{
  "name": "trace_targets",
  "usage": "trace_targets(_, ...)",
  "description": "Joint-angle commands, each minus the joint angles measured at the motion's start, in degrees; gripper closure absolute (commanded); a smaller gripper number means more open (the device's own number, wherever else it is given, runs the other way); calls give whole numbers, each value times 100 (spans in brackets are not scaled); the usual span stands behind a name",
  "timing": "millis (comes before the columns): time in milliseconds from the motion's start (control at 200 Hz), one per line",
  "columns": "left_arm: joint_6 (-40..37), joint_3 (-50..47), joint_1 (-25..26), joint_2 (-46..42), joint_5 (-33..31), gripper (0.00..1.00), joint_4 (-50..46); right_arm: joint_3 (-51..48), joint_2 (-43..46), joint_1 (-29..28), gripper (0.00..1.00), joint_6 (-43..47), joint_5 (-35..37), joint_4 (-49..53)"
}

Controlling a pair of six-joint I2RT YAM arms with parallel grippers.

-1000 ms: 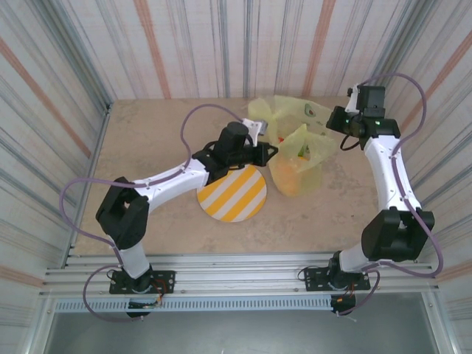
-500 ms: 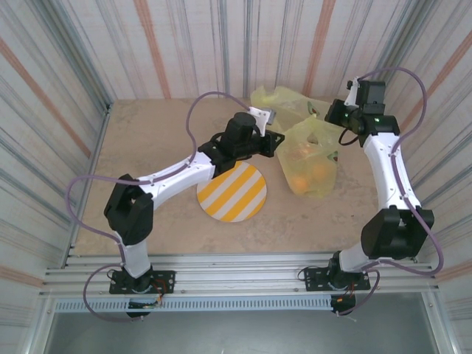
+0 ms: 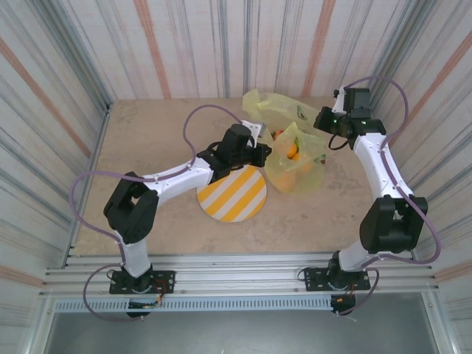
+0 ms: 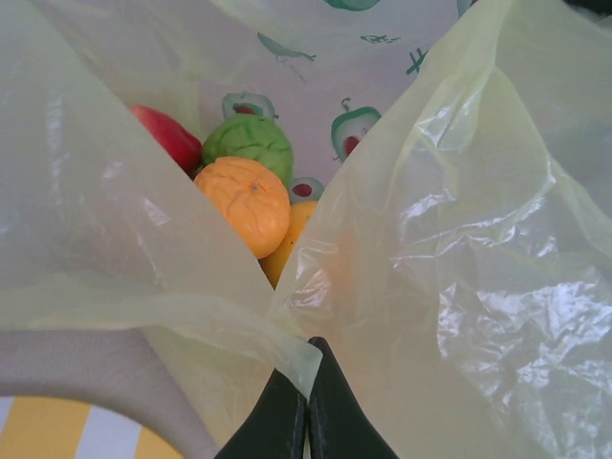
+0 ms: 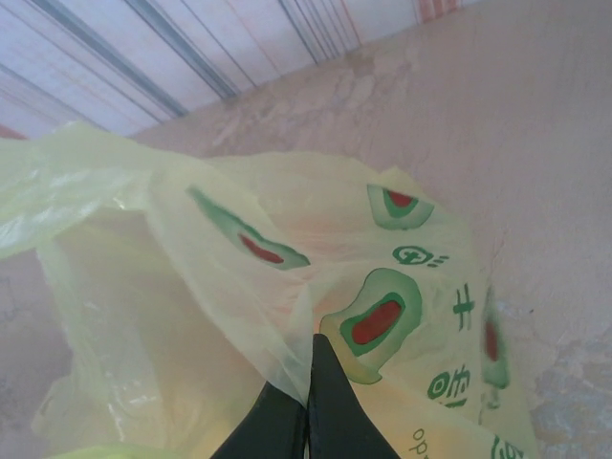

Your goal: Place the fruits into the plastic bag

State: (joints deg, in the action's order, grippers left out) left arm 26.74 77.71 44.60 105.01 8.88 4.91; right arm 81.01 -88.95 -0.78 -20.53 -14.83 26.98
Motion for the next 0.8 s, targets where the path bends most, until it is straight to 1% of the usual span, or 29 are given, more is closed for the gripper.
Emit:
trace_targets(0, -81, -51, -38, -138, -19, 95, 221, -41, -78, 8, 100, -106, -120, -65)
trace_targets(306, -98, -63, -56, -240, -7, 83, 165, 167, -79, 62, 100, -157, -299, -31)
trace_targets(431, -125, -162, -82, -357, -26, 69, 108, 228, -59, 101, 94, -179, -383, 1)
trace_targets(471, -138, -228, -85, -414, -5, 62, 107, 247, -42, 119, 92, -187, -405, 1)
trace_targets(571, -197, -363, -130, -614, 60, 49, 69, 298, 33, 188, 83, -225, -467, 13)
trace_targets(721, -400, -586, -160, -1004, 81, 30, -111, 482, 188, 281, 60, -215, -427, 120)
trace_targets(792, -514, -717, -175, -1225, 39, 23, -213, 561, 306, 345, 50, -216, -398, 149)
